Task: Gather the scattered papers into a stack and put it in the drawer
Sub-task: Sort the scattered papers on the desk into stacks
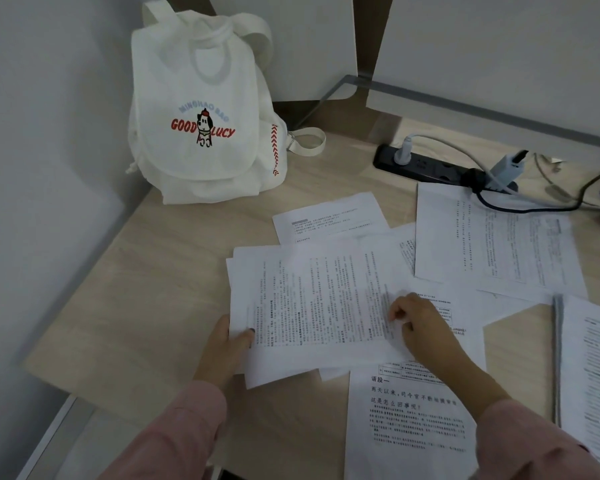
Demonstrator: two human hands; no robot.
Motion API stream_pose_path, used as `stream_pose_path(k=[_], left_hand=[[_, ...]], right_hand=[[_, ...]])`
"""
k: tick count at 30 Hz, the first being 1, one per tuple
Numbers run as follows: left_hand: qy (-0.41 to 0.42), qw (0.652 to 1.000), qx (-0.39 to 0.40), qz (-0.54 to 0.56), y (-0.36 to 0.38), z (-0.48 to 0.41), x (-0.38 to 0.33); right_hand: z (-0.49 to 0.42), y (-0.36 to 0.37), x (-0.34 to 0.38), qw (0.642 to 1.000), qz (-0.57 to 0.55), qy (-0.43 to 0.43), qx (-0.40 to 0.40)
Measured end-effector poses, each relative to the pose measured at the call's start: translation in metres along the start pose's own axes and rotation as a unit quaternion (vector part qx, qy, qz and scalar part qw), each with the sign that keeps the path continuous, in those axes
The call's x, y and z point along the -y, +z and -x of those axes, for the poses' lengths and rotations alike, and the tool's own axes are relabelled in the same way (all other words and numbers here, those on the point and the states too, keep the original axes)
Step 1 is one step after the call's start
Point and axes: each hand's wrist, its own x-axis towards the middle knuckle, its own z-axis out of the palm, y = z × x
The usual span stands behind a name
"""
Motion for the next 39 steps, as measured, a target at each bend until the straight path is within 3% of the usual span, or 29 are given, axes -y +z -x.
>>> stream_pose_path(k=[5, 8, 11, 15, 18, 22, 24, 29, 32, 35, 37, 39], left_hand=[[-0.023, 0.999, -0.004, 0.023, -0.001, -0.003, 0.001], [-0.048, 0.998, -0.019, 0.04, 0.001, -0.002, 0.004], [-0.061, 0.997, -0.022, 0.041, 0.006, 0.001, 0.007], [-0.045, 0.998, -0.019, 0.045, 0.009, 0.004, 0.007], [-0.041, 0.995, -0.032, 0.089, 0.004, 0.004, 0.004], [-0.038, 0.962, -0.036, 0.27, 0.008, 0.01, -0.007], [-0.03, 0.962, -0.021, 0.27, 0.019, 0.015, -0.013], [-0.017, 0.979, 0.066, 0.19, 0.054, 0.025, -0.02], [-0.029, 0.985, 0.054, 0.161, 0.063, 0.021, -0.023], [-0.028, 0.989, 0.035, 0.139, 0.06, 0.019, -0.022], [-0.03, 0.992, 0.025, 0.121, 0.052, 0.017, -0.018], [-0.04, 0.995, 0.015, 0.086, 0.044, 0.012, -0.012]], right_hand=[[0.005, 0.002, -0.009, 0.991, -0.033, 0.11, -0.063], [0.002, -0.005, -0.007, 0.965, -0.127, 0.212, -0.081], [-0.003, -0.01, -0.001, 0.929, -0.241, 0.275, -0.049], [0.001, -0.017, 0.006, 0.927, -0.252, 0.277, 0.021], [0.012, -0.019, 0.005, 0.915, -0.307, 0.261, 0.021], [0.032, -0.02, 0.004, 0.842, -0.453, 0.293, -0.003], [0.043, -0.014, 0.007, 0.826, -0.486, 0.282, 0.038], [0.067, 0.004, 0.016, 0.832, -0.466, 0.269, 0.135], [0.074, 0.004, 0.006, 0.863, -0.417, 0.281, 0.047], [0.081, -0.001, -0.022, 0.914, -0.222, 0.32, -0.112], [0.087, -0.004, -0.038, 0.909, -0.126, 0.368, -0.148], [0.092, -0.003, -0.046, 0.904, -0.089, 0.395, -0.135]])
